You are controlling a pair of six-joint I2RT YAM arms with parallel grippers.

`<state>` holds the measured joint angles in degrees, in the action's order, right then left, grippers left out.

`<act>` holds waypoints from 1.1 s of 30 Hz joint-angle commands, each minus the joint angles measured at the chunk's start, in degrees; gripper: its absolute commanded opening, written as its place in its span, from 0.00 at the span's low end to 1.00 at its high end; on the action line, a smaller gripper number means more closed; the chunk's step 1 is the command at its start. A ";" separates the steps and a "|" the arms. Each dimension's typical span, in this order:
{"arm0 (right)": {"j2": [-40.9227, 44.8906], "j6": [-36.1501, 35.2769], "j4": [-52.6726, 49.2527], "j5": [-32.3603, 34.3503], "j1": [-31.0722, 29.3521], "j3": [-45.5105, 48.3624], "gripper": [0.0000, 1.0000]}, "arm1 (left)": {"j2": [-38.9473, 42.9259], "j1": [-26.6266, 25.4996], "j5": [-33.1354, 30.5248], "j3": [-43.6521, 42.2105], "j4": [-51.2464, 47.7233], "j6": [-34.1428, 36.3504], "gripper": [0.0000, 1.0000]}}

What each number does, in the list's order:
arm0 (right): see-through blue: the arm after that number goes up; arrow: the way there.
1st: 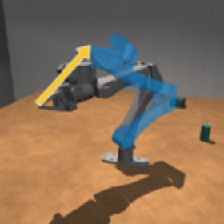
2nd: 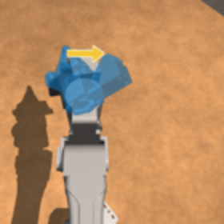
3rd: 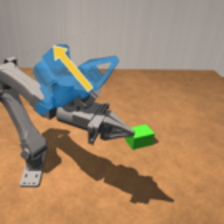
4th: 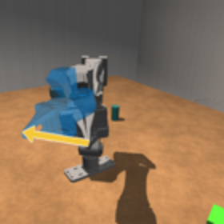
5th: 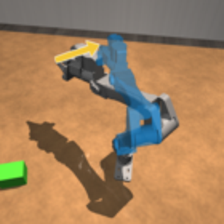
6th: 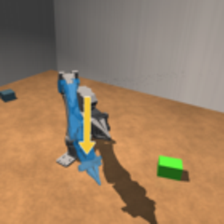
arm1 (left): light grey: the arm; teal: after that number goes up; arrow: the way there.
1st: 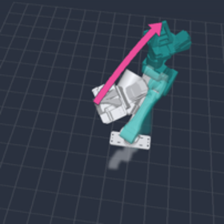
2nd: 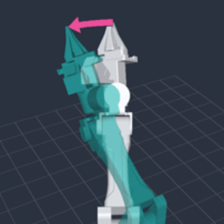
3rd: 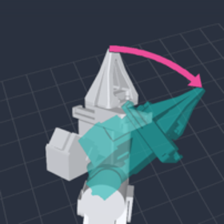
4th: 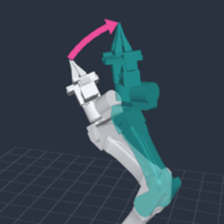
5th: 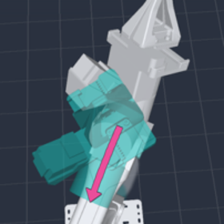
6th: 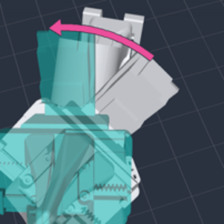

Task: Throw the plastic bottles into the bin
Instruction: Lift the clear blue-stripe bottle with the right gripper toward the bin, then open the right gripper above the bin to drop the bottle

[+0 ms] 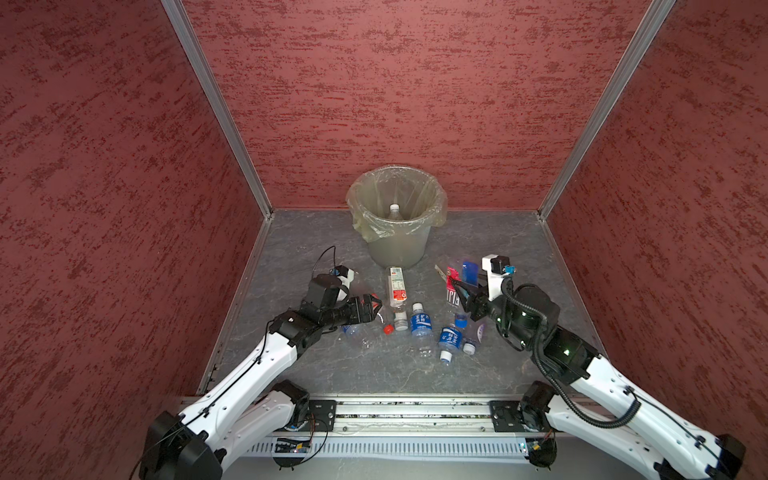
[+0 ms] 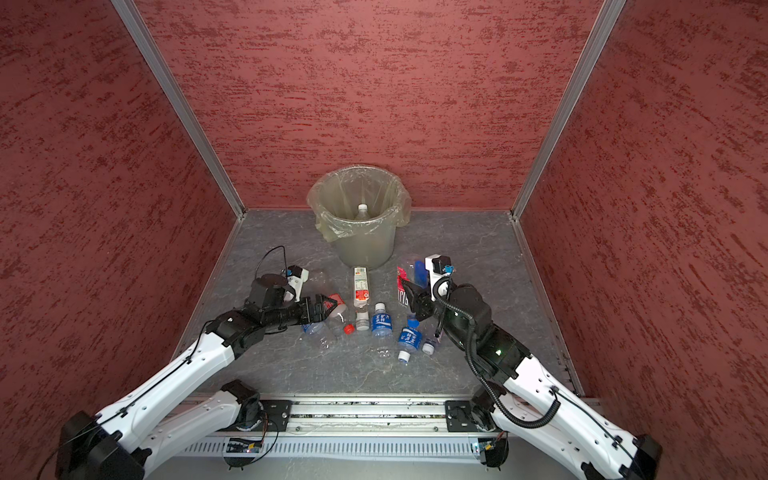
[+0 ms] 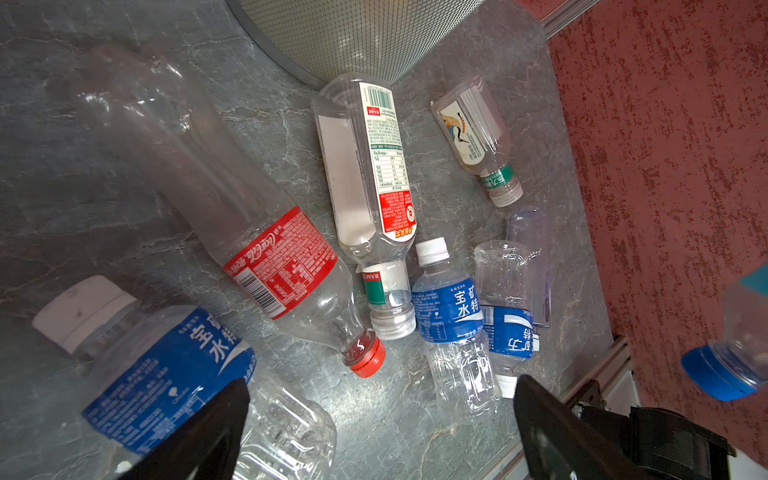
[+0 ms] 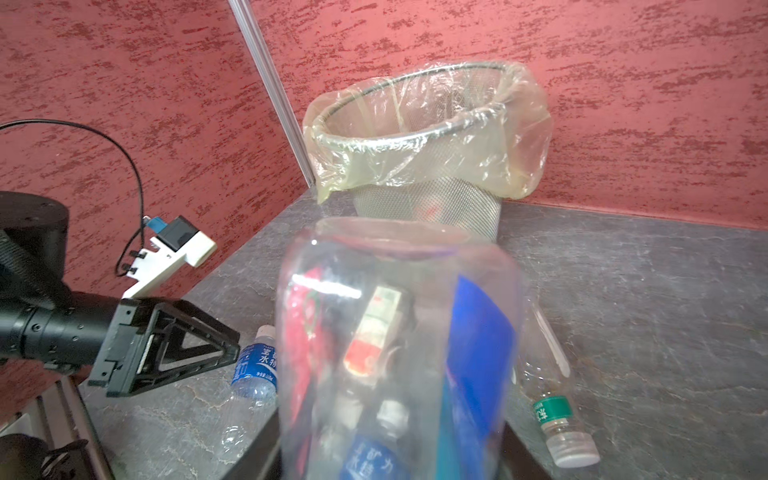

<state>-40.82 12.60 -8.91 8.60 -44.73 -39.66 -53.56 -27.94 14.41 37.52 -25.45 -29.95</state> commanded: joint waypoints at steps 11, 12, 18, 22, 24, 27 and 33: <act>-9.52 -4.76 0.59 11.15 -4.27 -15.01 0.37 | -1.06 -0.61 -1.37 1.68 1.49 0.66 0.99; -11.58 -5.24 0.57 11.34 -4.30 -17.45 0.37 | -1.02 -0.47 -1.45 1.60 1.31 0.78 0.99; -30.39 -10.29 0.72 11.99 -1.77 -38.67 0.36 | 0.18 1.26 -0.38 -0.67 1.15 1.13 0.99; -49.21 -10.49 0.08 6.29 5.18 -59.88 0.44 | 2.38 2.07 0.19 -2.82 1.76 0.11 0.99; -60.58 -9.45 -3.50 3.63 8.82 -74.97 0.72 | 3.56 2.12 0.33 -3.60 1.78 -0.49 1.00; -78.53 -6.98 -18.98 -0.44 12.23 -105.00 0.99 | 5.62 2.11 0.41 -4.10 0.54 -1.12 0.99; -87.41 -5.76 -26.92 -1.09 13.58 -123.45 0.99 | 10.04 2.10 -0.92 -4.98 -2.59 -1.28 0.99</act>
<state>-131.50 5.80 -29.52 9.58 -30.79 -160.53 -44.99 -26.04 14.22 32.97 -26.22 -31.09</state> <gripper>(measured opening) 0.986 0.994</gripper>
